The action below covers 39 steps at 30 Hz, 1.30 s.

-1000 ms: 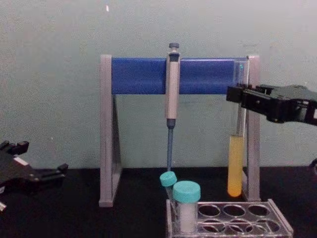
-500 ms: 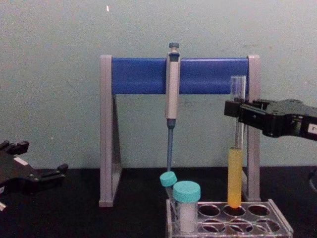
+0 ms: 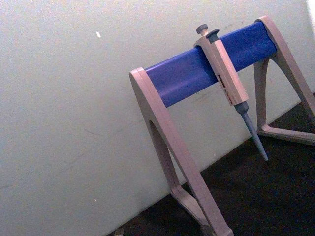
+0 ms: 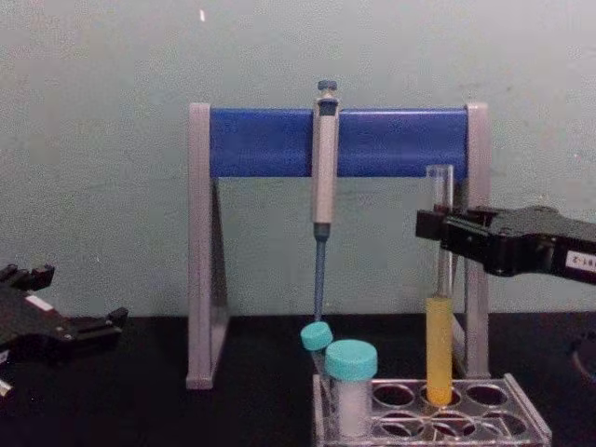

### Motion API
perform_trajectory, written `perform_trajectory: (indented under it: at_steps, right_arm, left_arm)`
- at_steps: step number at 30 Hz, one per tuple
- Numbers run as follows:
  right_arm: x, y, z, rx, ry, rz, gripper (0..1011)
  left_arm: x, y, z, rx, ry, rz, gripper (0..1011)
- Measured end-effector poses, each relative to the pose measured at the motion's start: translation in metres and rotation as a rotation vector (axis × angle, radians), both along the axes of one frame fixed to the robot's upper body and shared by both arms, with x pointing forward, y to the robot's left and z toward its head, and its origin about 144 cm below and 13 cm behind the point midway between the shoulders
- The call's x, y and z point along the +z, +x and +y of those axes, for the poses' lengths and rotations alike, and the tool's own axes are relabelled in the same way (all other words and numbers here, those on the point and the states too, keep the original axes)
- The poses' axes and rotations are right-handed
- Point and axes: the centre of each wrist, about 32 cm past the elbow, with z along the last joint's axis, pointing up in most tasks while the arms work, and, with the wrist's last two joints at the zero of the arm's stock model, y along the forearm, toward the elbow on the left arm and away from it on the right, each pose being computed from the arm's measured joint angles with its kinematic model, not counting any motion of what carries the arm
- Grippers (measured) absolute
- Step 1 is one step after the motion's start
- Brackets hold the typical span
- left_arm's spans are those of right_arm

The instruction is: Pick up the test tube from the test tube rack, shake it, then place it back into the test tube rack.

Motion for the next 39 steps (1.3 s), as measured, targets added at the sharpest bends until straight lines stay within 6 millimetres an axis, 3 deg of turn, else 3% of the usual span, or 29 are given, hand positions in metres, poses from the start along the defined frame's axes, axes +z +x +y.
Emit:
perform_trajectory:
  at_steps: [39]
  right_arm:
    - [-0.018, 0.009, 0.005, 0.019, -0.061, 0.076, 233]
  left_arm:
    - [0.000, 0.000, 0.000, 0.000, 0.000, 0.000, 1001]
